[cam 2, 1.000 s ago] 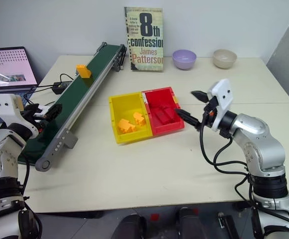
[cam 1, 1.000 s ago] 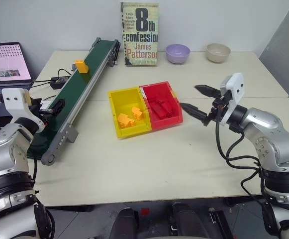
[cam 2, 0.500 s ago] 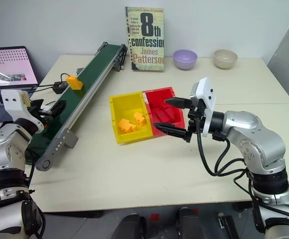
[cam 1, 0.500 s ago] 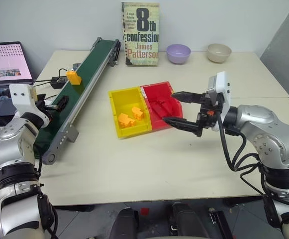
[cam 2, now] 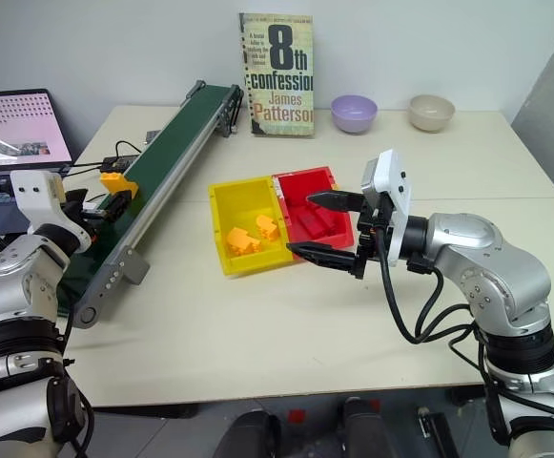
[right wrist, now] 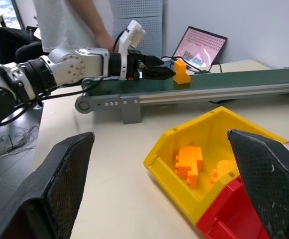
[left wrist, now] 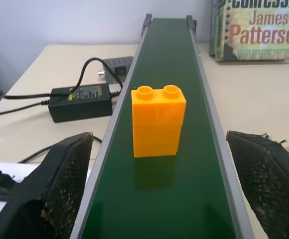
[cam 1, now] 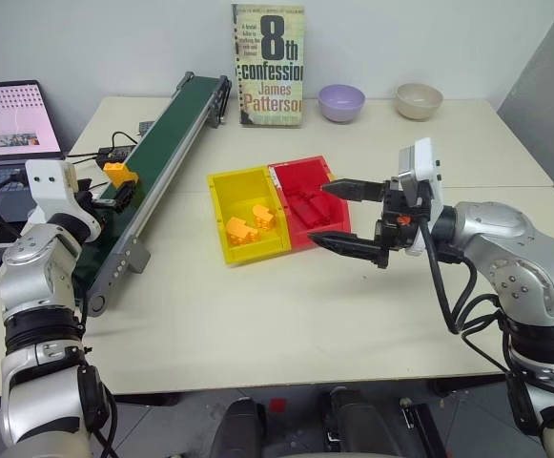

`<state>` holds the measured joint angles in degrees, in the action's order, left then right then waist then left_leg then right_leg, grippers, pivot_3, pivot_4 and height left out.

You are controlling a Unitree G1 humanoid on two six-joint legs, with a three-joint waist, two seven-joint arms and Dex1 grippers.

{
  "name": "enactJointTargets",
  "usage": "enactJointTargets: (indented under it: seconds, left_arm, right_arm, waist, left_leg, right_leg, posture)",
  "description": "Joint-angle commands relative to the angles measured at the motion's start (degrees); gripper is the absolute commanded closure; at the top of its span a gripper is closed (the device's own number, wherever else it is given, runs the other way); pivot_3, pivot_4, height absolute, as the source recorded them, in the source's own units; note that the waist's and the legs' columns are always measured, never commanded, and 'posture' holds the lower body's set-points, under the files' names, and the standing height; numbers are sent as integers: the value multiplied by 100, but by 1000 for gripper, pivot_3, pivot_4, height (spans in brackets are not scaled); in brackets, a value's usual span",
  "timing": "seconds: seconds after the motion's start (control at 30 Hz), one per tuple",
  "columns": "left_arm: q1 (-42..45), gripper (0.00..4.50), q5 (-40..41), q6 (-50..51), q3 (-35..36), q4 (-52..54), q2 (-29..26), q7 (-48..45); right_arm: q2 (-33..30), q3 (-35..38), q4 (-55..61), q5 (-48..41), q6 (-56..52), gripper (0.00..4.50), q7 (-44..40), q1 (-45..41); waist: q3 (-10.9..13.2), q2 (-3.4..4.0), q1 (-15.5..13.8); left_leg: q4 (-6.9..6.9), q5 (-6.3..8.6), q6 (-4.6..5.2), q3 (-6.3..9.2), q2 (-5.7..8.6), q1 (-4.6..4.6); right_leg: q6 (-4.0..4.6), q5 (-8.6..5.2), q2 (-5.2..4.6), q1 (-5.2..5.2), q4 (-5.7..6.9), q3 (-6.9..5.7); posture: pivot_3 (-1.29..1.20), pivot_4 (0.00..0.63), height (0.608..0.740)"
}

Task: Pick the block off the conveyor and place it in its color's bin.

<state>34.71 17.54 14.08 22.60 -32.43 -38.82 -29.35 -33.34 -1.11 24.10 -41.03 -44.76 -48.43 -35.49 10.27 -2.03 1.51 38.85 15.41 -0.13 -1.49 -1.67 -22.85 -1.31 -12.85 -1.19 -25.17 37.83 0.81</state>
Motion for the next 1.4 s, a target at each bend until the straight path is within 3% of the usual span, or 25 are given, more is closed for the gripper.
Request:
enactJointTargets:
  seconds: [0.03,0.57,0.9,1.03,1.23,1.4]
  left_arm:
    - [133,29,-105,-121,-120,19,-51,18]
    - [-329,2958,-11,206,-27,484,-87,265]
    - [141,2978,313,846,-345,1260,23,-69]
    - [745,2978,310,968,-1026,1364,306,-697]
    - [1434,2978,77,916,-2060,1263,690,-1729]
    - [1752,2978,-503,361,-2820,564,774,-2448]
  right_arm:
    - [-81,124,182,-136,20,0,-33,-175]
    - [-89,165,-68,-137,103,0,-23,-385]
    - [-271,263,283,-12,-44,0,416,-29]
    - [-508,59,734,770,-23,0,1118,493]
    - [-457,271,1348,506,-306,0,1436,1037]
    - [-510,346,1589,501,-360,0,1545,1510]
  waist:
    - [0,0,1]
    - [0,0,1]
    - [0,-2,-50]
    - [-1,-4,-131]
    - [-1,-4,-140]
    - [-1,-3,-96]
  left_leg:
    - [0,0,0,0,1,0]
    - [0,0,0,1,-1,2]
    - [2,0,0,11,1,-6]
    - [2,0,0,4,12,-6]
    - [4,0,0,-5,20,-10]
    - [2,0,1,-9,19,-6]
  right_leg:
    - [0,0,0,0,0,0]
    - [0,0,-8,0,4,1]
    - [0,0,-8,0,1,-2]
    - [0,0,2,1,0,-2]
    - [-2,1,7,0,-8,4]
    - [-3,0,23,0,-9,5]
  posture:
    - [0,150,740]
    - [0,150,740]
    - [0,150,740]
    - [0,150,740]
    - [0,150,740]
    - [0,150,740]
